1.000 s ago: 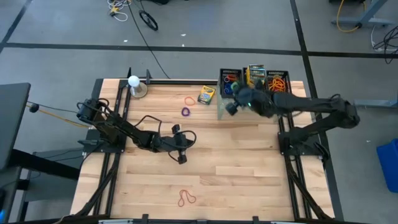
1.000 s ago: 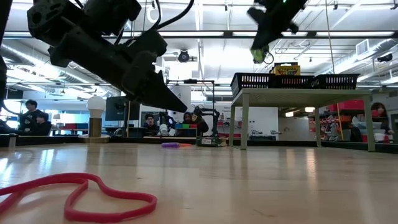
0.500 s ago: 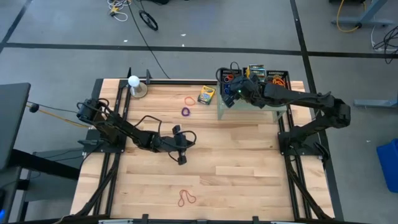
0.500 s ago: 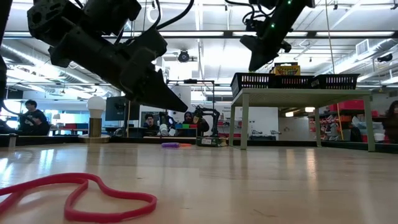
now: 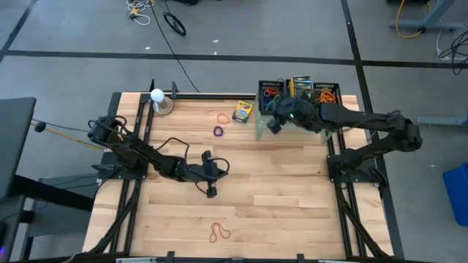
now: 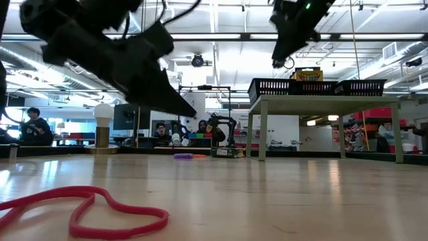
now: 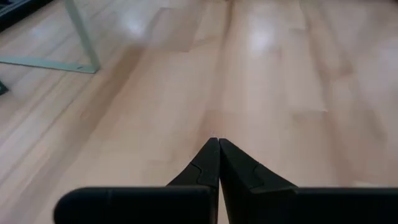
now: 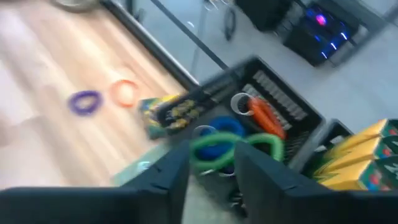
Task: Pick & Place Office Desk Supplies
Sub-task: Put the red rubber band into the right black basket on the shelf
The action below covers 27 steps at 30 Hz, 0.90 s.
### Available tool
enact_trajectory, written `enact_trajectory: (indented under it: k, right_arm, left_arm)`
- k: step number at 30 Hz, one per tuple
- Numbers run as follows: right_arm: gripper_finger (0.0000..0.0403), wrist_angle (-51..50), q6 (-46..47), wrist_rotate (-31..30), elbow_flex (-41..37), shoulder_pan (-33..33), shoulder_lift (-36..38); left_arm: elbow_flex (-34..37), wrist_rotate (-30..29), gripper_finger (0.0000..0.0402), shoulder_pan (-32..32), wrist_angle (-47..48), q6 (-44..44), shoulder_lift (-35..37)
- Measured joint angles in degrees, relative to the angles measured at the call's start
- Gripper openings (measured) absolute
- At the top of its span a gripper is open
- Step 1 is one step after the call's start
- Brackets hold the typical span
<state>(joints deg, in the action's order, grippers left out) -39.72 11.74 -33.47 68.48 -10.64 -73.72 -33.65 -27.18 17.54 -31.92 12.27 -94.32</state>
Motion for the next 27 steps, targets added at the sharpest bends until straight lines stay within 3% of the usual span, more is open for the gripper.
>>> enact_trajectory:
  k: [7, 11, 17, 21, 27]
  right_arm:
    - [0.0009, 4.04, 3.62, -4.02, -7.68, 17.48, 4.38]
    - [0.0021, 11.83, 8.01, -7.42, -15.65, 28.19, 4.61]
    - [0.0008, 29.62, 10.84, -13.44, -28.46, 40.61, 4.34]
    - [0.0006, 39.11, 10.55, -14.66, -34.20, 45.69, 4.34]
    - [0.0006, 40.33, 13.91, -14.91, -36.03, 49.46, 4.34]
  left_arm:
    - [-5.51, -0.21, 0.0006, 6.96, 15.28, 2.87, 4.42]
    - [-8.78, 1.66, 0.0010, 11.91, 19.77, 4.21, 3.79]
    - [-9.68, 6.38, 0.0026, 17.59, 20.38, 18.37, 3.34]
    - [-9.68, 6.25, 0.0038, 21.13, 20.45, 23.25, 3.10]
    - [-11.32, 3.51, 0.0039, 24.02, 21.40, 24.87, -0.75]
